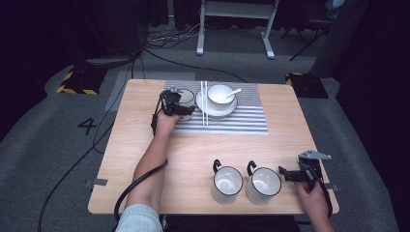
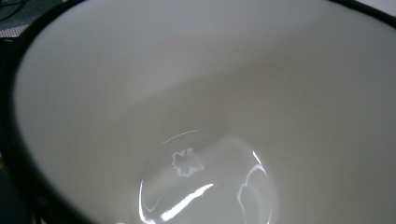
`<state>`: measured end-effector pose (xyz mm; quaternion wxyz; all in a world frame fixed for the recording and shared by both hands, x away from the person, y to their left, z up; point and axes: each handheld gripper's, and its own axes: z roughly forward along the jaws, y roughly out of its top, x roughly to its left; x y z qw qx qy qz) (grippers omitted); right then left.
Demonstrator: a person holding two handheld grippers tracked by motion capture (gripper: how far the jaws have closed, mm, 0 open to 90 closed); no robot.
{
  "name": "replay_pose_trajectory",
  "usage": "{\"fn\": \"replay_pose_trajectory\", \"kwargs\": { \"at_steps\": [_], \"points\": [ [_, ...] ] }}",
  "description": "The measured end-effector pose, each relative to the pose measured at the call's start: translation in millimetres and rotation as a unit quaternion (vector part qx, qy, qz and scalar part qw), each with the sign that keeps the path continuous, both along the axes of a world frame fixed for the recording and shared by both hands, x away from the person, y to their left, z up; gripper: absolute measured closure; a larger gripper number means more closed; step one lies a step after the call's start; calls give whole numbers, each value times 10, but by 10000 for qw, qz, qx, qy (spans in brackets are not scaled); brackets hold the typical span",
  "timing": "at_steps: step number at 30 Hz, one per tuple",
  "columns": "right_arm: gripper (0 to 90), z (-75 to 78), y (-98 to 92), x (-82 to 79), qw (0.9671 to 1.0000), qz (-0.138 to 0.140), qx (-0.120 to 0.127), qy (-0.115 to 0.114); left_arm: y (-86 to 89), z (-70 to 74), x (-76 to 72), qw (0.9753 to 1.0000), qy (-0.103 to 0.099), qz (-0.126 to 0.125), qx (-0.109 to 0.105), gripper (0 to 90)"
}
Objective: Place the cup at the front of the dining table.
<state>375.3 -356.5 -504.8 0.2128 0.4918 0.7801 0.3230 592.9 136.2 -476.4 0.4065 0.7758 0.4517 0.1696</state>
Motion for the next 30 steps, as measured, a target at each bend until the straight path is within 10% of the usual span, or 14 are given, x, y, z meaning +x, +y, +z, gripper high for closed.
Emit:
{"fn": "replay_pose_trajectory", "kwargs": {
  "at_steps": [14,30],
  "points": [
    [4,0,1,-1,10000,0,-1,0,-31,-34,-130,9995,-110,-34,304,29],
    [4,1,3,-4,10000,-18,-2,2,-26,18,-181,9998,-16,202,66,10]
  ]
}}
